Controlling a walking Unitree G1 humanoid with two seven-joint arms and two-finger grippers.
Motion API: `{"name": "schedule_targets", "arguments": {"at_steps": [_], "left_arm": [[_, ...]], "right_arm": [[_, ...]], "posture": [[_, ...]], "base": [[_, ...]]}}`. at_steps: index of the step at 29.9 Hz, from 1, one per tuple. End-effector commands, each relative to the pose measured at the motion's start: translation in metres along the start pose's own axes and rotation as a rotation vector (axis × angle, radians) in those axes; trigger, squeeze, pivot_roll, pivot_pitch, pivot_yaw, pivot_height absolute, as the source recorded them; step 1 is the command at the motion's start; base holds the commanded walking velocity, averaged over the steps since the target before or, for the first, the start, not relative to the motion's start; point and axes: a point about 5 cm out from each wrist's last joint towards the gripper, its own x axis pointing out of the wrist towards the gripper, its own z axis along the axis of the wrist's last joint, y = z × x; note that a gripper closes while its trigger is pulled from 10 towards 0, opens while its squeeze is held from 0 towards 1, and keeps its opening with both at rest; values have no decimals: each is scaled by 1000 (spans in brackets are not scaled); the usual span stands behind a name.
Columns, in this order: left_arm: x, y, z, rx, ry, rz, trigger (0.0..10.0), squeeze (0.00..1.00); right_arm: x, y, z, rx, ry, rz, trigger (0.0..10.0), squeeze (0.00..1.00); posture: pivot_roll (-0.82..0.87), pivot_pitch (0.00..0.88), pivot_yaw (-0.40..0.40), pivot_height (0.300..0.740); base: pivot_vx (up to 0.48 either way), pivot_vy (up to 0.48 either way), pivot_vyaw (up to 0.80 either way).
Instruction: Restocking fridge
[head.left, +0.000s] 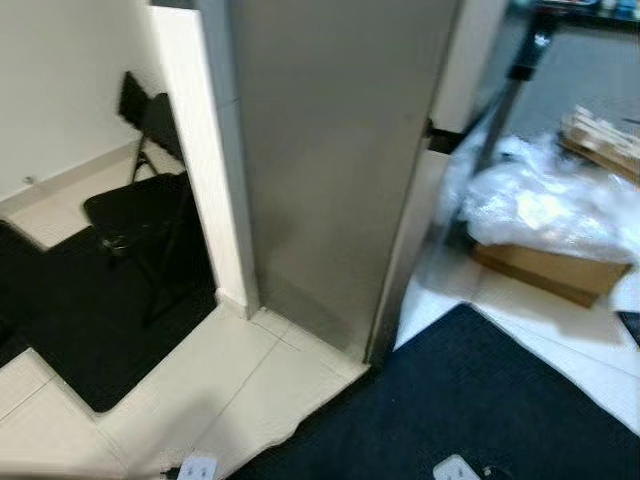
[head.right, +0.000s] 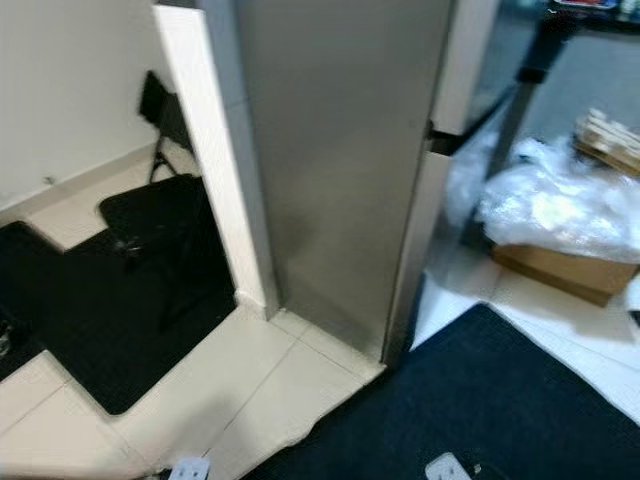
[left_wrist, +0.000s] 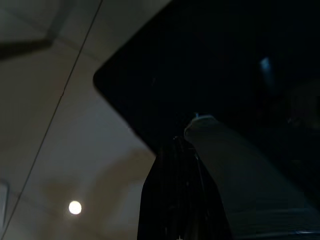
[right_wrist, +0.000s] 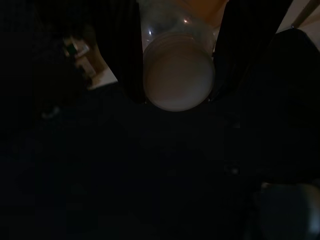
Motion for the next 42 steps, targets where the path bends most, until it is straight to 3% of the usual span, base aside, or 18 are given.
{"name": "schedule_targets", "arguments": {"at_steps": [1, 19, 42], "left_arm": [[-3, 9, -11, 0, 35, 21, 10000, 0], [-3, 12, -11, 14, 42, 23, 10000, 0], [-2, 6, -10, 9, 41, 4, 10000, 0]], "right_arm": [[0, 5, 1, 1, -2, 14, 10000, 0], [0, 5, 2, 12, -14, 9, 10000, 0], [0, 5, 2, 2, -16, 13, 10000, 0]], "posture": [[14, 0, 20, 740], [10, 0, 22, 740], [10, 0, 20, 740]], "base": [[0, 0, -763], [0, 0, -722], [0, -453, 0]]}}
